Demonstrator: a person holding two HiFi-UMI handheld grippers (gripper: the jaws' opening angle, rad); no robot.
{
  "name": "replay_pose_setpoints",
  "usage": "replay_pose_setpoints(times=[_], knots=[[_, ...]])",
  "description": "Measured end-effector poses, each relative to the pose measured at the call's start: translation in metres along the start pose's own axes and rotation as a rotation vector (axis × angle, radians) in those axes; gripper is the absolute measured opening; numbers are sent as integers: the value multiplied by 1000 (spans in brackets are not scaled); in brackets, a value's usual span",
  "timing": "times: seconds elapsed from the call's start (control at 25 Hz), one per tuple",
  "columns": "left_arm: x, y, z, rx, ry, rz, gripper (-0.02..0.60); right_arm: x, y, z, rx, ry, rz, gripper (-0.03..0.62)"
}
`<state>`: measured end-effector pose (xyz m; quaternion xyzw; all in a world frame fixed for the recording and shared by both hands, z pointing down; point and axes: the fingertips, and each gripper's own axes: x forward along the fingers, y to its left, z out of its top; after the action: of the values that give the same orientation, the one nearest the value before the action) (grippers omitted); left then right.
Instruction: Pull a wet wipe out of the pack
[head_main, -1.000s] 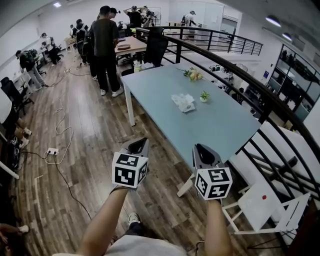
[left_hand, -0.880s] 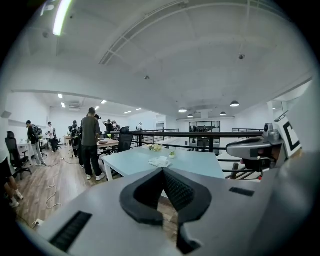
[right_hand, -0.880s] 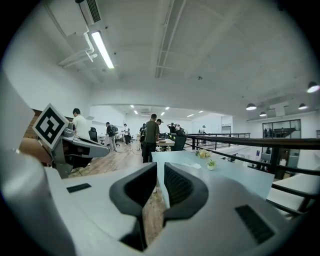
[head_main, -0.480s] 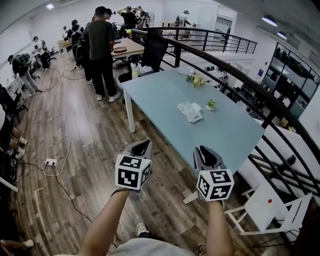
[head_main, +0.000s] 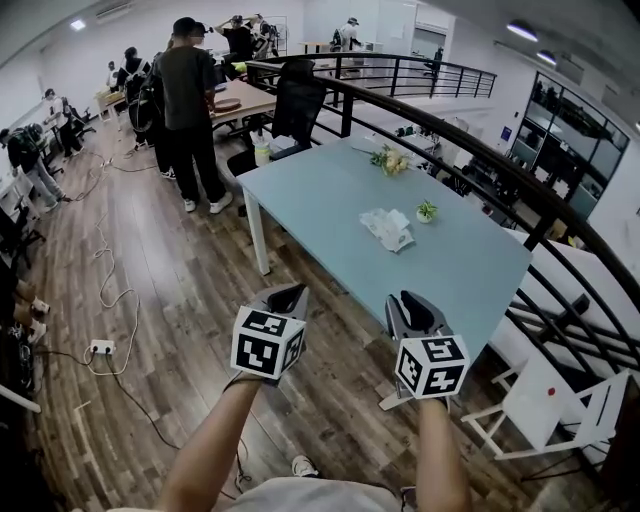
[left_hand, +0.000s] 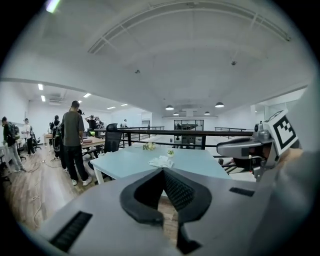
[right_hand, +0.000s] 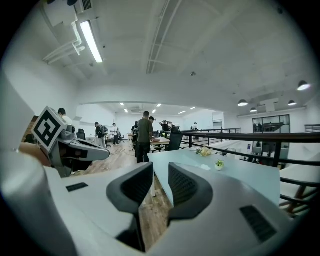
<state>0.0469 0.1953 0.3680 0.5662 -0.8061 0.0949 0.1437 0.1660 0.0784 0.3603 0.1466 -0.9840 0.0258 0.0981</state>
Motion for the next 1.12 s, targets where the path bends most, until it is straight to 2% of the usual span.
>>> replay_pose_setpoints(times=[0.16,0.44,0.76,1.12], knots=[[6,7,2,30,11,-48,-3,10,3,2,1,2,-21,78],[17,11,2,19,48,-113,-5,21,3,5,16,0,-51,78],[38,14,-3,22,64,-84,-5,25,-12,-5,40,6,-82,80],[77,16,11,39,52,-83,-5,53,-39,-4,38,3,-92,125]])
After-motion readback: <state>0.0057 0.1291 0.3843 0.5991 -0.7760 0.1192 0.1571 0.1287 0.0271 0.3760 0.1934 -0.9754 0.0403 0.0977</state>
